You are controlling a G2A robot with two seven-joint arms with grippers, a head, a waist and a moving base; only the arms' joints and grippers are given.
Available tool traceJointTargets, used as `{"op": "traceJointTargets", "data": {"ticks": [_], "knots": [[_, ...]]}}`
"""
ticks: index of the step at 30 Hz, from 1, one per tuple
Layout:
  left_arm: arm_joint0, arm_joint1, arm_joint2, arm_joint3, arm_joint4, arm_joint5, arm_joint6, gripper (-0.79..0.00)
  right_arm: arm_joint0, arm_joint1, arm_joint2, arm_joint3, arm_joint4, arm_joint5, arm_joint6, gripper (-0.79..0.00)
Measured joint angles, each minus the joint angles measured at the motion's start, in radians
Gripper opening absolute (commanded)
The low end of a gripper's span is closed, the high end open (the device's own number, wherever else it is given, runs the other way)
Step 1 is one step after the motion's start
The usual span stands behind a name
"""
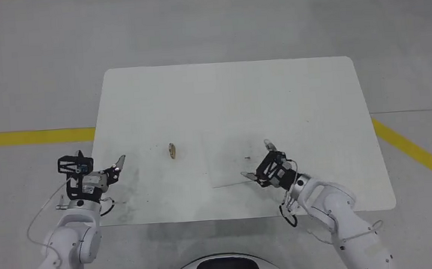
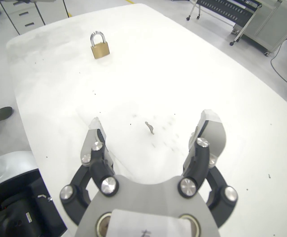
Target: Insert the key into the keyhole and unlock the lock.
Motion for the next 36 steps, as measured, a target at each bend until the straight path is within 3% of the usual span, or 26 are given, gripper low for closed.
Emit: {"op": "traceJointTargets", "data": {"ticks": [5, 8, 19, 20, 21, 22, 31, 36], "knots": [[0.000, 0.000, 0.000, 0.000, 0.000, 0.000, 0.000, 0.000, 0.060, 0.002, -0.018, 0.070, -0.039, -0.050, 0.030, -0.296], [0.000, 0.000, 0.000, 0.000, 0.000, 0.000, 0.000, 0.000, 0.078, 0.004, -0.023, 0.084, -0.042, -0.079, 0.034, -0.397], [0.000, 0.000, 0.000, 0.000, 0.000, 0.000, 0.000, 0.000, 0.163, -0.002, -0.072, 0.155, -0.001, -0.117, 0.075, -0.508], [0.000, 0.000, 0.000, 0.000, 0.000, 0.000, 0.000, 0.000, 0.170, -0.002, -0.077, 0.162, 0.000, -0.117, 0.076, -0.539], [0.000, 0.000, 0.000, 0.000, 0.000, 0.000, 0.000, 0.000, 0.175, -0.003, -0.081, 0.167, 0.000, -0.118, 0.077, -0.686], [0.000, 0.000, 0.000, 0.000, 0.000, 0.000, 0.000, 0.000, 0.180, -0.003, -0.084, 0.171, 0.000, -0.118, 0.078, -0.785], [0.000, 0.000, 0.000, 0.000, 0.000, 0.000, 0.000, 0.000, 0.174, 0.003, -0.075, 0.154, -0.013, -0.111, 0.038, -0.785], [0.000, 0.000, 0.000, 0.000, 0.000, 0.000, 0.000, 0.000, 0.158, 0.004, -0.047, 0.115, -0.019, -0.025, 0.007, -0.785]]}}
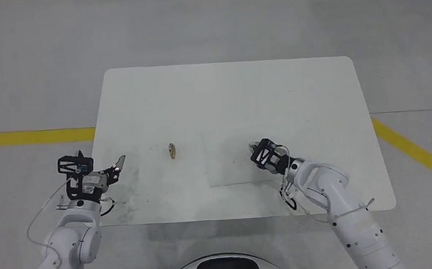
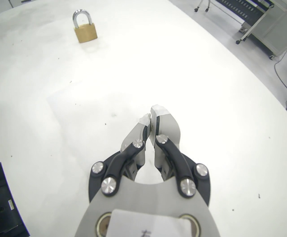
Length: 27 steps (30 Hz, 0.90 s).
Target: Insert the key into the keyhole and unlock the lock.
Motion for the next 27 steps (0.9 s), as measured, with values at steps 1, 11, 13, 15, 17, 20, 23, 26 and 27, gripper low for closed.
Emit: {"op": "traceJointTargets", "data": {"ticks": [1, 11, 13, 15, 17, 20, 23, 26, 27], "knots": [[0.000, 0.000, 0.000, 0.000, 0.000, 0.000, 0.000, 0.000, -0.001, 0.000, 0.006, -0.006, 0.012, 0.011, -0.011, -0.785], [0.000, 0.000, 0.000, 0.000, 0.000, 0.000, 0.000, 0.000, -0.037, -0.021, 0.122, -0.007, 0.511, 0.199, -0.045, -0.785], [0.000, 0.000, 0.000, 0.000, 0.000, 0.000, 0.000, 0.000, -0.036, -0.022, 0.149, 0.025, 0.633, 0.200, -0.028, -0.785], [0.000, 0.000, 0.000, 0.000, 0.000, 0.000, 0.000, 0.000, -0.032, -0.021, 0.181, 0.055, 0.738, 0.180, -0.012, -0.785], [0.000, 0.000, 0.000, 0.000, 0.000, 0.000, 0.000, 0.000, -0.032, -0.020, 0.187, 0.059, 0.757, 0.174, -0.012, -0.785], [0.000, 0.000, 0.000, 0.000, 0.000, 0.000, 0.000, 0.000, -0.032, -0.020, 0.185, 0.057, 0.751, 0.176, -0.013, -0.785], [0.000, 0.000, 0.000, 0.000, 0.000, 0.000, 0.000, 0.000, -0.032, -0.020, 0.185, 0.057, 0.751, 0.176, -0.013, -0.785], [0.000, 0.000, 0.000, 0.000, 0.000, 0.000, 0.000, 0.000, -0.032, -0.020, 0.185, 0.057, 0.751, 0.176, -0.013, -0.785], [-0.002, -0.001, -0.001, -0.003, -0.005, -0.001, 0.001, 0.000, -0.033, -0.021, 0.183, 0.059, 0.754, 0.181, -0.015, -0.785]]}}
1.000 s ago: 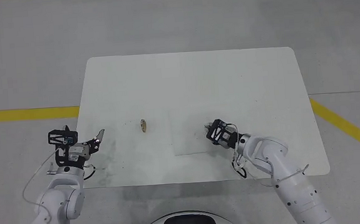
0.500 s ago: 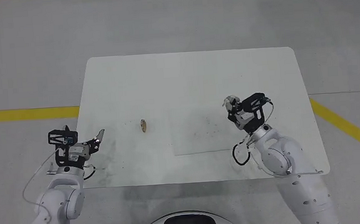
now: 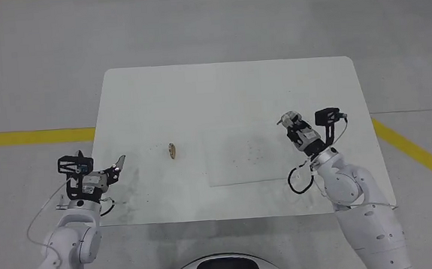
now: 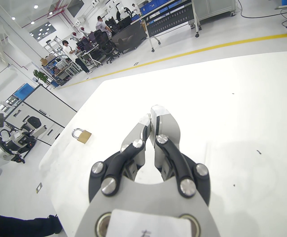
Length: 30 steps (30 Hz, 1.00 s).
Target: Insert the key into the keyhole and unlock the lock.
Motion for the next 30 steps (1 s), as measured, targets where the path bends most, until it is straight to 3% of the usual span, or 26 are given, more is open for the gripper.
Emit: {"op": "traceJointTargets", "data": {"ticks": [3, 6, 8, 11, 14, 20, 23, 30], "knots": [[-0.024, -0.006, -0.009, -0.026, -0.123, -0.038, -0.008, 0.000, 0.013, -0.011, -0.037, 0.021, 0.070, 0.014, -0.011, -0.785], [-0.056, -0.010, -0.003, -0.051, -0.359, -0.169, -0.079, 0.000, 0.060, -0.025, -0.094, 0.060, 0.170, 0.011, -0.011, -0.785], [-0.088, -0.011, -0.006, -0.047, -0.608, -0.290, -0.187, 0.000, 0.090, -0.035, -0.134, 0.077, 0.215, 0.009, -0.017, -0.785], [-0.142, -0.006, -0.002, -0.031, -0.935, -0.376, -0.379, 0.000, 0.116, -0.046, -0.168, 0.085, 0.282, 0.005, -0.034, -0.785], [-0.157, -0.005, 0.003, -0.027, -1.110, -0.382, -0.475, 0.000, 0.120, -0.048, -0.155, 0.084, 0.304, 0.017, -0.067, -0.785], [-0.155, -0.005, 0.002, -0.028, -1.067, -0.380, -0.439, 0.000, 0.119, -0.047, -0.153, 0.084, 0.301, 0.019, -0.067, -0.785], [-0.148, -0.009, 0.030, -0.032, -1.143, -0.377, -0.451, 0.000, 0.100, -0.051, -0.158, 0.071, 0.360, -0.028, -0.054, -0.785], [-0.241, -0.008, 0.097, 0.042, -1.720, -0.236, -0.817, 0.000, 0.095, -0.062, -0.214, 0.070, 0.712, -0.172, 0.108, -0.785]]}}
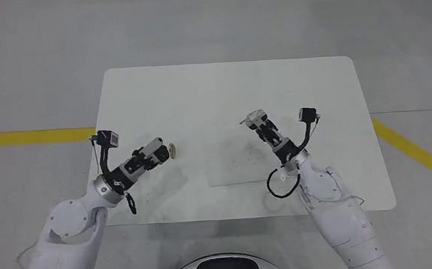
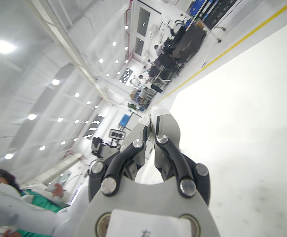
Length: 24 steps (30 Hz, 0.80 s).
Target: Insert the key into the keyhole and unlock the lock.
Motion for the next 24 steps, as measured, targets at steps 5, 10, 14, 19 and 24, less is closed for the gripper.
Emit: {"op": "traceJointTargets", "data": {"ticks": [5, 10, 14, 19, 24], "knots": [[-0.113, -0.004, 0.063, 0.098, -0.215, 0.112, -0.157, -0.034, 0.026, -0.006, -0.022, 0.034, 0.248, -0.022, 0.129, -0.785], [-0.201, -0.017, 0.164, 0.169, -0.188, 0.100, -0.158, -0.111, 0.053, -0.011, -0.040, 0.059, 0.365, 0.003, 0.199, -0.785], [-0.252, -0.029, 0.240, 0.196, -0.099, 0.065, -0.088, -0.139, 0.059, -0.015, -0.058, 0.063, 0.402, 0.003, 0.238, -0.785], [-0.290, -0.037, 0.288, 0.204, -0.058, 0.064, -0.040, -0.160, 0.066, -0.021, -0.084, 0.074, 0.396, 0.009, 0.252, -0.785], [-0.306, -0.042, 0.320, 0.203, -0.002, 0.069, 0.008, -0.249, 0.075, -0.027, -0.113, 0.078, 0.387, 0.011, 0.263, -0.785]]}}
